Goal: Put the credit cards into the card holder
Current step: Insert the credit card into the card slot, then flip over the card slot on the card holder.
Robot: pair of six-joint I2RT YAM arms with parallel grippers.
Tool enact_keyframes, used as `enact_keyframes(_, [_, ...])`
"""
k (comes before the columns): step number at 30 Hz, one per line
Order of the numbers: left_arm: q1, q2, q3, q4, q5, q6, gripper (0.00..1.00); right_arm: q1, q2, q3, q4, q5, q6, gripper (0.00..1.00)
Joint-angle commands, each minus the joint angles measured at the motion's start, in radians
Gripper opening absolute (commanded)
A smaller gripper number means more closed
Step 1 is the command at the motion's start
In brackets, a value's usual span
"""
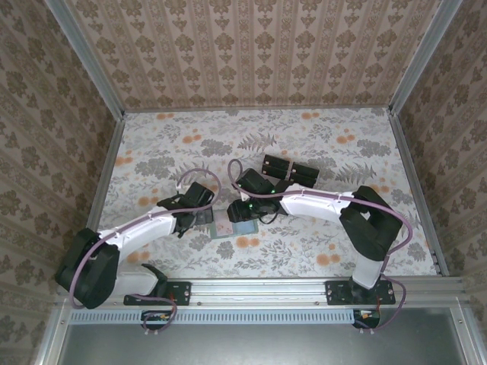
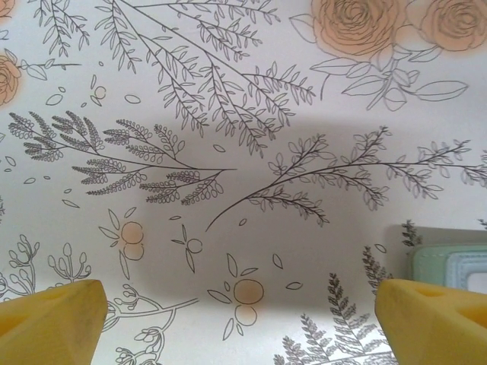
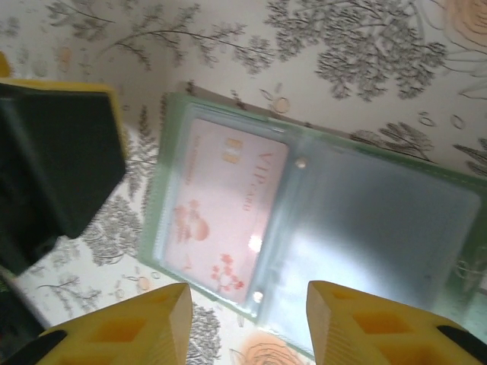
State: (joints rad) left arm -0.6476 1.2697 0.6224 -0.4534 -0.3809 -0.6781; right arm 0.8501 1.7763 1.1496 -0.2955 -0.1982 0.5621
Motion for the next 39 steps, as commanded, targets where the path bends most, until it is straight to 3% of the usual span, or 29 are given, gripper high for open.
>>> enact_keyframes(1, [-0.015,-0.018,0.012,-0.023,0.028,0.017,1.00,-0.009,0.019,0.022,-0.081,0.079,-0.096,0.47])
enact_keyframes(12, [-0.059,0.037,0.020,0.002,0.031,-0.010,1.00,-0.024,0.116,0.099,-0.107,0.083,-0.141,0.47])
enact_keyframes(22, [-0.093,0.093,0.021,0.049,0.035,-0.029,1.00,-0.047,0.148,0.057,-0.096,0.095,-0.135,0.50])
enact_keyframes(30, [-0.092,0.110,0.037,0.063,0.039,-0.003,1.00,-0.042,0.137,-0.060,0.048,-0.035,-0.003,0.51])
enact_keyframes(39, [-0.061,0.093,0.057,0.065,0.052,0.052,1.00,-0.011,0.105,-0.124,0.153,-0.083,0.133,0.51])
